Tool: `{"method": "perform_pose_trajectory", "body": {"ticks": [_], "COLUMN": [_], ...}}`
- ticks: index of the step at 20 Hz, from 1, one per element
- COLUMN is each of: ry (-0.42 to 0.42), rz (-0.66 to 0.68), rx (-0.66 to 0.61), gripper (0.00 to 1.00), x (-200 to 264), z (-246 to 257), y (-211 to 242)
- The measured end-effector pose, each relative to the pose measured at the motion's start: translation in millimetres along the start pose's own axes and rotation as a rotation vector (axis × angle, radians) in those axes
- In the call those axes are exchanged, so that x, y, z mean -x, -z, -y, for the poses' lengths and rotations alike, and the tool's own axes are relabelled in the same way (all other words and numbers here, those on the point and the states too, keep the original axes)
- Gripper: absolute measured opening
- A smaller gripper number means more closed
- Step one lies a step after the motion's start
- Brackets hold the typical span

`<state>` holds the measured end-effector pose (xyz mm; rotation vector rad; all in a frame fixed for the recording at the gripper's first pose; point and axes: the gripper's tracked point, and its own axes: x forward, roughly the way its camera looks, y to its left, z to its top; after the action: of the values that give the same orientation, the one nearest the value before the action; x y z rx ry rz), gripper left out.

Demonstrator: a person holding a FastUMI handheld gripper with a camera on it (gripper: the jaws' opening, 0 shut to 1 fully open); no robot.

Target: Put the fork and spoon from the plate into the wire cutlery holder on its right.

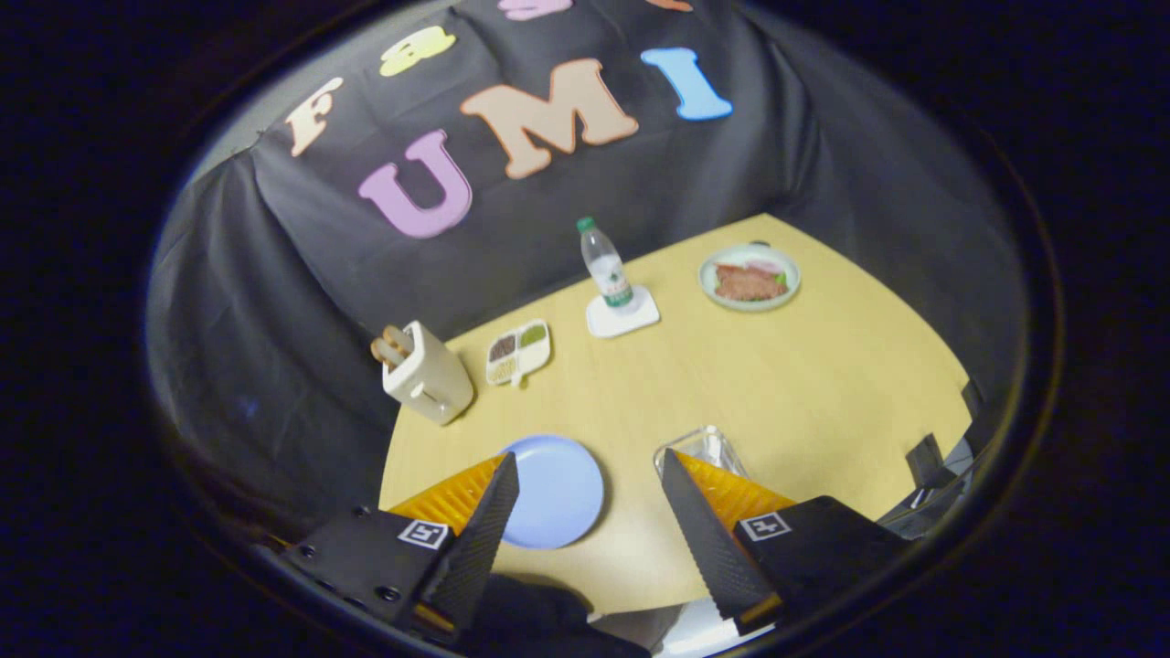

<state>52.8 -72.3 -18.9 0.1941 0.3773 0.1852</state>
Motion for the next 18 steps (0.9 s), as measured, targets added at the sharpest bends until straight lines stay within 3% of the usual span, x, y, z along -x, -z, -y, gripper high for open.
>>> {"method": "perform_pose_trajectory", "body": {"ticks": [4,9,18], "ry": [0.012,0.041,0.065], "rz": [0.283,0.518,0.638], "rx": [0.077,0.142,0.191], "gripper": [0.99,1.0,1.0], "x": [19.3,54.4,84.6], "z": [-17.1,-26.3,-31.9], "y": [-43.8,-68.4,-83.2]}}
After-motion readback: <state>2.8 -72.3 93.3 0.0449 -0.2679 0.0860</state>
